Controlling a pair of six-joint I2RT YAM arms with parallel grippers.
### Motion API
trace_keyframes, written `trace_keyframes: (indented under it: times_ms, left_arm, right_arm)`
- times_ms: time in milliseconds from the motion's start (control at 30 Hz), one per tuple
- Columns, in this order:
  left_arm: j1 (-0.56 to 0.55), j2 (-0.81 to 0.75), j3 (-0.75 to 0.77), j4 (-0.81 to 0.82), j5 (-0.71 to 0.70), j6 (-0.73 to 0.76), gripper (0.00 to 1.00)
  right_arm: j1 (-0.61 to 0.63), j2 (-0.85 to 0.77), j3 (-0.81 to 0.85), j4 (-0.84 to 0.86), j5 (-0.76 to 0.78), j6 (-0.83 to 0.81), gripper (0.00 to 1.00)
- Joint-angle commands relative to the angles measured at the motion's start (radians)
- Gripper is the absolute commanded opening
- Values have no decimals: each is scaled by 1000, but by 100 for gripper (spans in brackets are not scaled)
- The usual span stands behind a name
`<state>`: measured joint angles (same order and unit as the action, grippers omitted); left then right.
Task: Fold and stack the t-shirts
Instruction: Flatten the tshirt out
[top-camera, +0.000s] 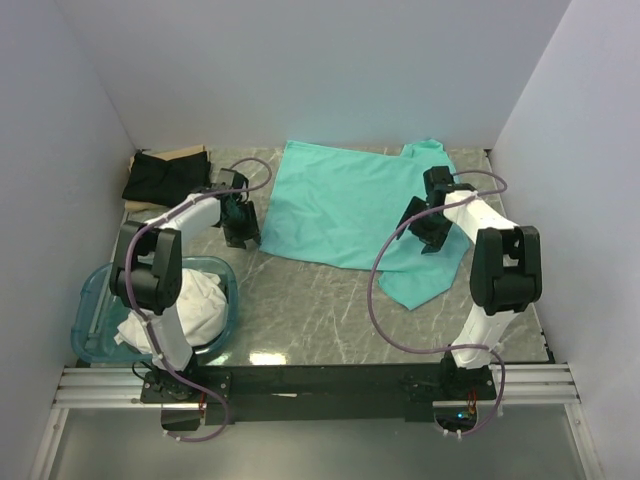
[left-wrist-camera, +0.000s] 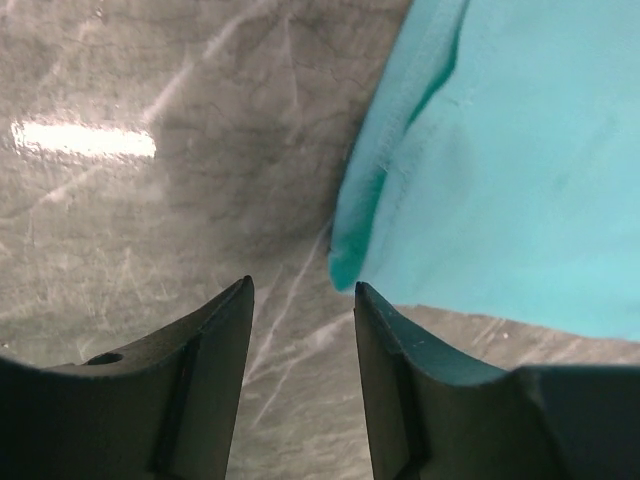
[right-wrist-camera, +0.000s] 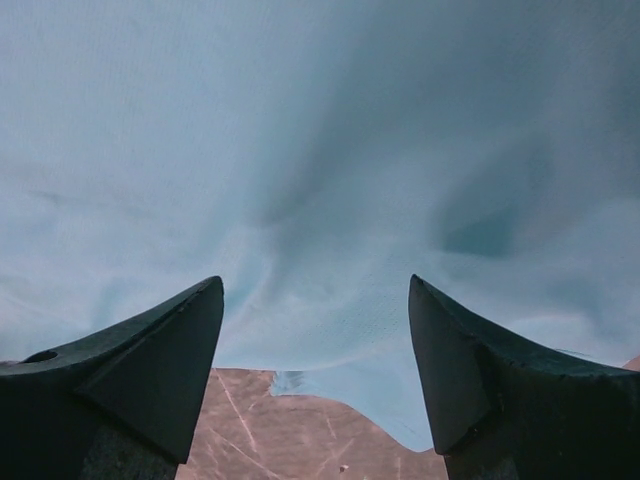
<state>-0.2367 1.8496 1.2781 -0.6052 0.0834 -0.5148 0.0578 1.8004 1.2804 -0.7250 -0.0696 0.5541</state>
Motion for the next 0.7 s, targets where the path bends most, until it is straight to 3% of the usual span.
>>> trace_keyframes:
  times_ms: [0,333,500,667]
  left_arm:
    - [-3,-75,-14,41,50,16,51]
    - [-10,-29,-3,16,125,52,50]
    - [-16,0,10,-1,134,52,41]
    - [-23,36,26,-21,131,53,40]
  right_arm:
    - [22,-70,-19,41,24,29,81]
    - [45,-79,-36,42,22,50,81]
    - [53,-90,-42,41,24,52,81]
    - [56,-99,-53,41,24,52,81]
